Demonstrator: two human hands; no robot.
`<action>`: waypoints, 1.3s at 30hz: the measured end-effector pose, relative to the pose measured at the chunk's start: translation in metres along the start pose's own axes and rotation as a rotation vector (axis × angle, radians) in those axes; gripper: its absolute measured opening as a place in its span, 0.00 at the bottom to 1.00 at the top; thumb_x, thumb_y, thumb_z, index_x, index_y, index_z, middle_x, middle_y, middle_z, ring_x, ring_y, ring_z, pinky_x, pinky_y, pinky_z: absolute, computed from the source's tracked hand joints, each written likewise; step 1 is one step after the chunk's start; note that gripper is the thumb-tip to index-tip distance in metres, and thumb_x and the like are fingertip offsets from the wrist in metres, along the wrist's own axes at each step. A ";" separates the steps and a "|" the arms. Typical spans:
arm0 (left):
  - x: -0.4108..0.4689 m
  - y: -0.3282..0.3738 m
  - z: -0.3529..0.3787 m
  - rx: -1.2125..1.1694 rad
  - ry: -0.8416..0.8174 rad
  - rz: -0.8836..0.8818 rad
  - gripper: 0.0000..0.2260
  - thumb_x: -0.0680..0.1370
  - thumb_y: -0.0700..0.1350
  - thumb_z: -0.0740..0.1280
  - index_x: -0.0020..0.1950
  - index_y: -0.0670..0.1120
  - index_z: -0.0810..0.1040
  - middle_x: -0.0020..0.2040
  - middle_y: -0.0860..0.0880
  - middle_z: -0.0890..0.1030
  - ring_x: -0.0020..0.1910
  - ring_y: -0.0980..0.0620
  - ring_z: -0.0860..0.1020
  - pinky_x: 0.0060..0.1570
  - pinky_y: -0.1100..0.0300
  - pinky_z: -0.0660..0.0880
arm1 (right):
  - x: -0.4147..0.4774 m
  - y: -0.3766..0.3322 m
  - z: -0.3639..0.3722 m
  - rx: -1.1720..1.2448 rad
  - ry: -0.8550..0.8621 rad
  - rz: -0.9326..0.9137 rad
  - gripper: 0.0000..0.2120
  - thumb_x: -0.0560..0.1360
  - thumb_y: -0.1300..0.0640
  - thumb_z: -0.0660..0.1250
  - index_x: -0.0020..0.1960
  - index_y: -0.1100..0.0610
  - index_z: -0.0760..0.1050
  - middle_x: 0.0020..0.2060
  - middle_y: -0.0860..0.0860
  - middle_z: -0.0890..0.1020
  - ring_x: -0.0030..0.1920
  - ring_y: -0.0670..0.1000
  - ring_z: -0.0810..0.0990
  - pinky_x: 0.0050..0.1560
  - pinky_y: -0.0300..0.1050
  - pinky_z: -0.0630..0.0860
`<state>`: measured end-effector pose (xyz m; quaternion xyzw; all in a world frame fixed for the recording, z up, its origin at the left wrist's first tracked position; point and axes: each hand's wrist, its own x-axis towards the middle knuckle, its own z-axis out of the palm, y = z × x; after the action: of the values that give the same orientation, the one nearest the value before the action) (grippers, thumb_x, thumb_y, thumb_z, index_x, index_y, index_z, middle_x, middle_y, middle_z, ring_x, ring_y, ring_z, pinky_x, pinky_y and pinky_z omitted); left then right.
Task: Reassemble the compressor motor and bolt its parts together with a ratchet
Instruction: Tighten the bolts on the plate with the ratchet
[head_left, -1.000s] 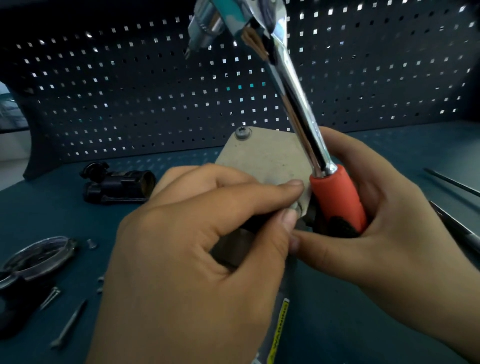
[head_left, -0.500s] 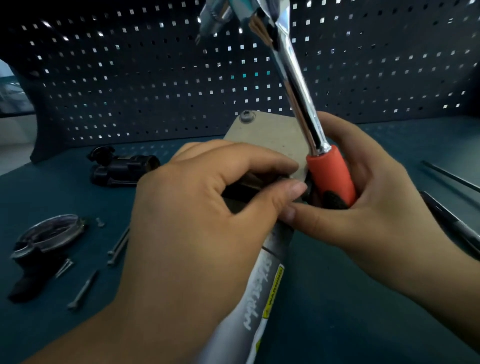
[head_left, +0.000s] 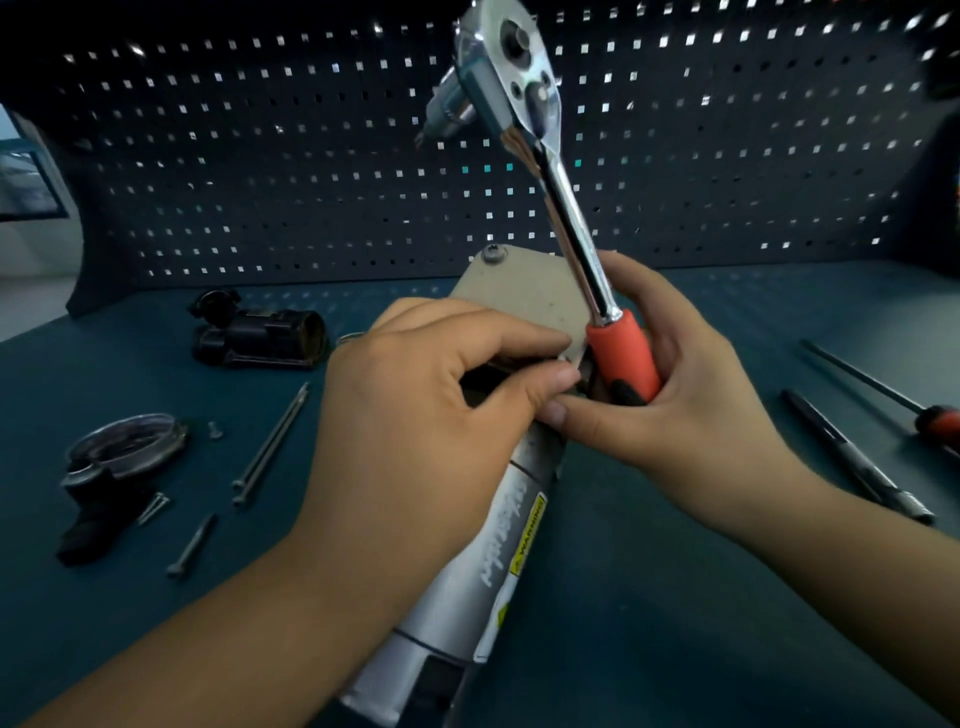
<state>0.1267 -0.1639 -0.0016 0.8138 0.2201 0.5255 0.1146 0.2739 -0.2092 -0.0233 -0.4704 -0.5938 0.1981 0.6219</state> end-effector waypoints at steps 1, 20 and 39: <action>0.000 0.000 0.000 -0.002 -0.001 0.002 0.06 0.68 0.48 0.72 0.45 0.54 0.83 0.41 0.62 0.80 0.46 0.62 0.76 0.48 0.77 0.68 | 0.000 -0.001 0.001 -0.021 0.008 -0.005 0.39 0.59 0.51 0.77 0.68 0.48 0.66 0.46 0.63 0.79 0.45 0.67 0.78 0.47 0.61 0.78; -0.001 0.007 -0.003 -0.040 -0.021 0.025 0.08 0.71 0.37 0.72 0.49 0.45 0.84 0.41 0.50 0.82 0.46 0.51 0.76 0.48 0.70 0.69 | -0.011 -0.017 0.007 -0.047 0.063 0.073 0.34 0.70 0.66 0.72 0.71 0.45 0.65 0.25 0.39 0.75 0.24 0.39 0.72 0.27 0.26 0.67; 0.000 0.007 -0.002 -0.168 -0.089 -0.075 0.09 0.72 0.36 0.71 0.48 0.48 0.84 0.43 0.52 0.80 0.45 0.59 0.78 0.48 0.72 0.72 | -0.012 -0.012 0.007 0.038 0.033 0.087 0.33 0.72 0.66 0.70 0.69 0.42 0.66 0.25 0.43 0.73 0.22 0.42 0.69 0.21 0.31 0.66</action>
<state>0.1265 -0.1695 0.0023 0.8150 0.2004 0.5008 0.2118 0.2610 -0.2221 -0.0216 -0.4872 -0.5586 0.2284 0.6312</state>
